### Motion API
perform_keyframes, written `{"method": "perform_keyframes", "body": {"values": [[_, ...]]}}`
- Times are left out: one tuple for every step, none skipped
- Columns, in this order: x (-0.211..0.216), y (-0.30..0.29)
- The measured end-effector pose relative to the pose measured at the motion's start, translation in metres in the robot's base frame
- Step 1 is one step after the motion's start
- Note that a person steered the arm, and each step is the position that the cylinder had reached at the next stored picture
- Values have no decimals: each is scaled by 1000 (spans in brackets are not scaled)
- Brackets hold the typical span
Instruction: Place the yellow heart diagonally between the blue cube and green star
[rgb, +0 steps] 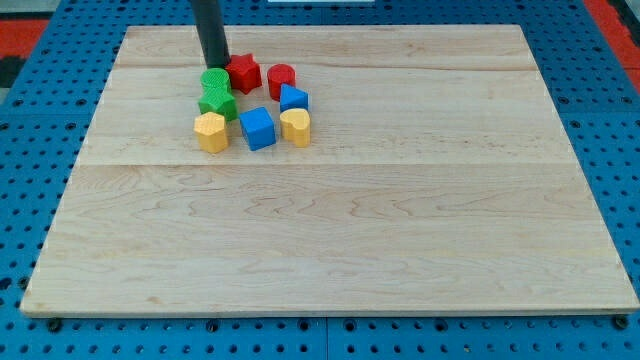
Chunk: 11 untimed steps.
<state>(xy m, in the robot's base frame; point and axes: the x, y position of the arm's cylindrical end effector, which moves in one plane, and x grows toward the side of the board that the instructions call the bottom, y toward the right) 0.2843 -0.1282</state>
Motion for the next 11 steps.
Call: {"method": "perform_keyframes", "body": {"values": [[7,40],[45,133],[48,147],[48,87],[48,43],[68,34],[112,34],[148,34],[135,2],[105,3],[92,17]]}}
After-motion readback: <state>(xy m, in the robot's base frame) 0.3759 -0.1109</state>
